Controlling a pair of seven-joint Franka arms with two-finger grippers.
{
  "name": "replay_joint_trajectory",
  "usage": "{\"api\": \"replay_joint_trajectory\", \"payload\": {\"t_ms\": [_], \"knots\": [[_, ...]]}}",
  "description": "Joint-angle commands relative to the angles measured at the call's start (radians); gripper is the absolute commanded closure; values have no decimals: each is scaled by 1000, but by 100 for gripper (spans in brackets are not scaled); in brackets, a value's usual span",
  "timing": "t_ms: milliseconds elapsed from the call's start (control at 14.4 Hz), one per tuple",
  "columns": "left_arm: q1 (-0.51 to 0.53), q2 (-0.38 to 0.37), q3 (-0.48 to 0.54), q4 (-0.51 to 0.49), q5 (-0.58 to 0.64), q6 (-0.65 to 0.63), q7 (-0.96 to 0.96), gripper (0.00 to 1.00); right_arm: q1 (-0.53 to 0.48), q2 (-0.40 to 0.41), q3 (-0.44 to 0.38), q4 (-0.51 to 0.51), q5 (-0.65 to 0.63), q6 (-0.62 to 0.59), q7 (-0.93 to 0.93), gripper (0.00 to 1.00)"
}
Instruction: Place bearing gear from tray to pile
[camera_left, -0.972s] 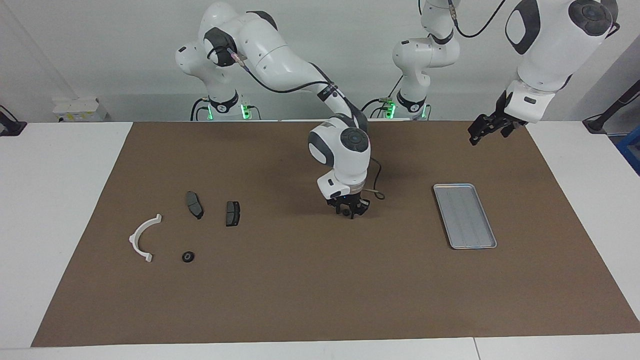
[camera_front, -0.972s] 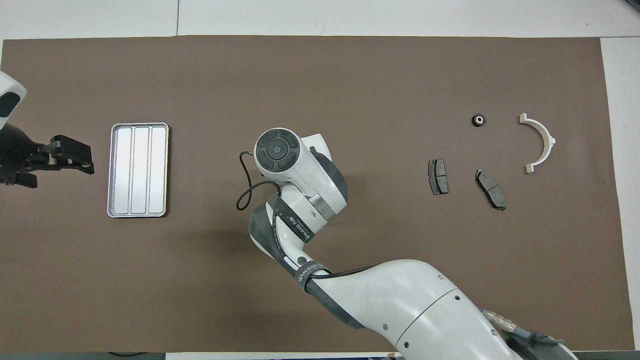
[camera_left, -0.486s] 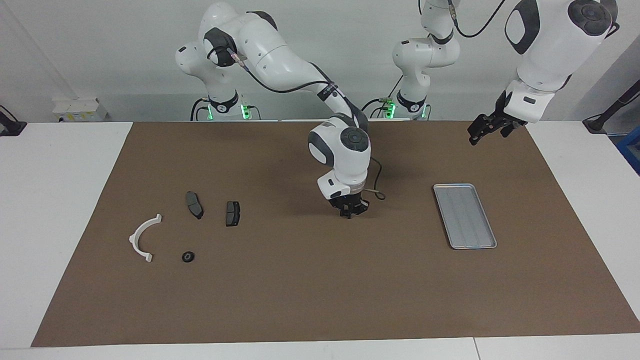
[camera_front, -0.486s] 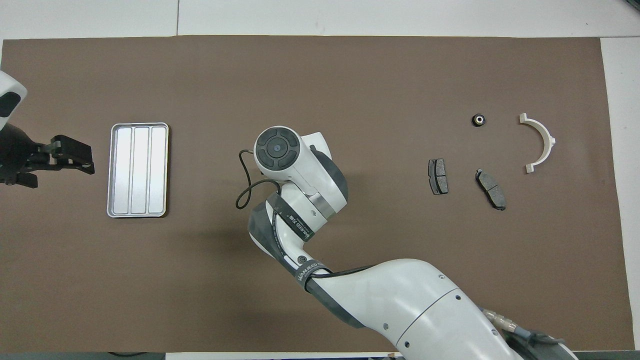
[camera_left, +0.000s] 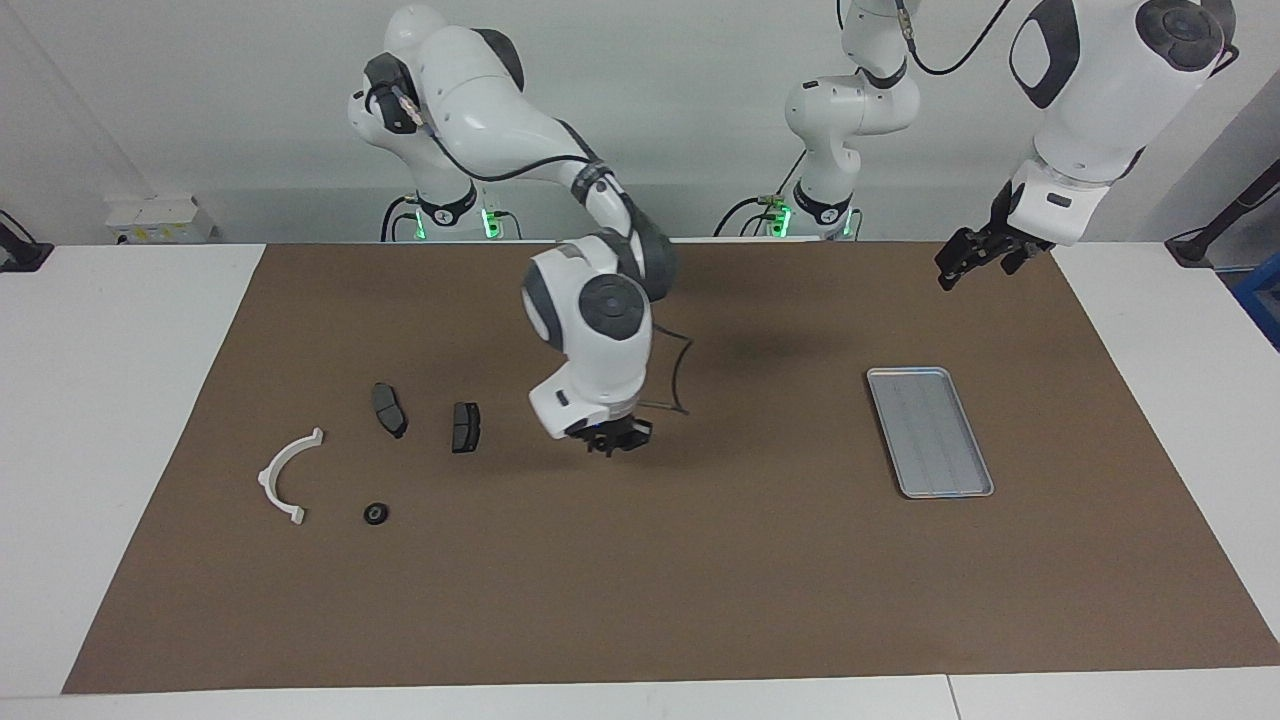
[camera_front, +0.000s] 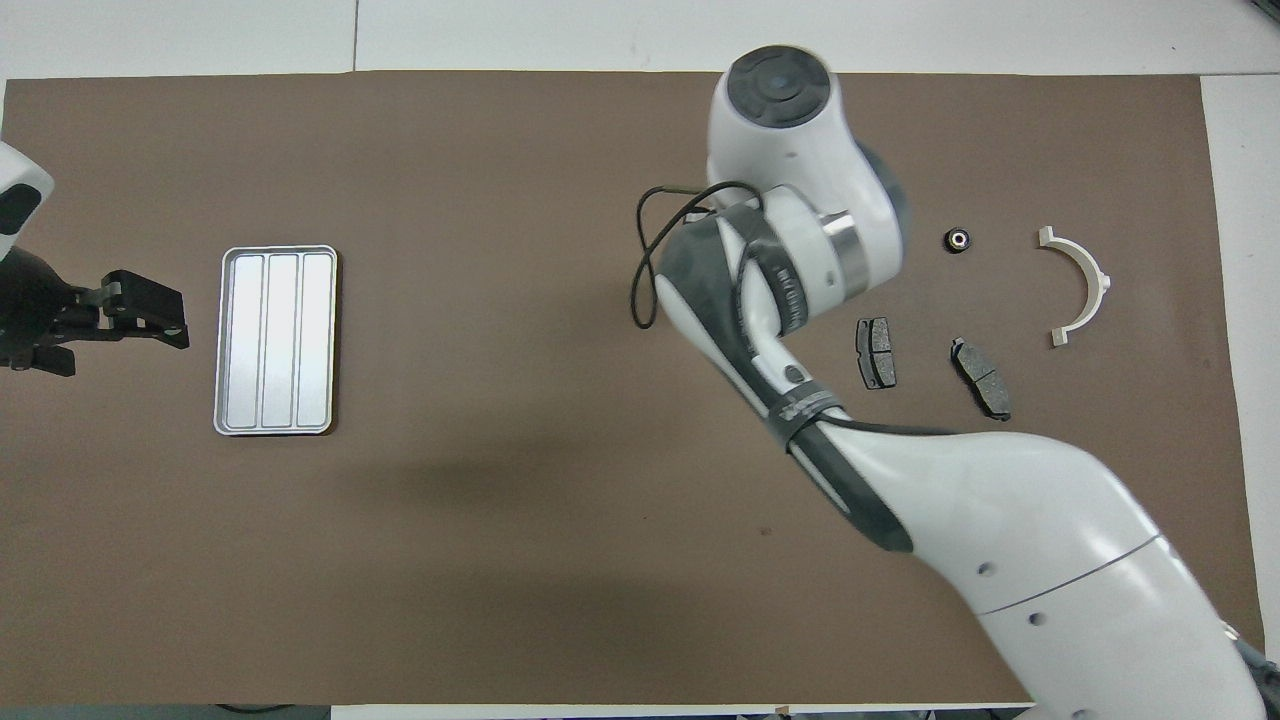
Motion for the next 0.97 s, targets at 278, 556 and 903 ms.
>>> {"api": "replay_joint_trajectory", "payload": {"t_ms": [278, 556, 903], "knots": [[8, -21, -5, -12, -10, -11, 5, 0, -212, -43, 21, -251, -14, 273, -422, 100], [8, -21, -5, -12, -10, -11, 5, 0, -248, -31, 21, -353, -14, 456, -499, 100], [8, -21, -5, -12, -10, -12, 5, 0, -248, -32, 21, -362, -12, 458, -494, 4]]}}
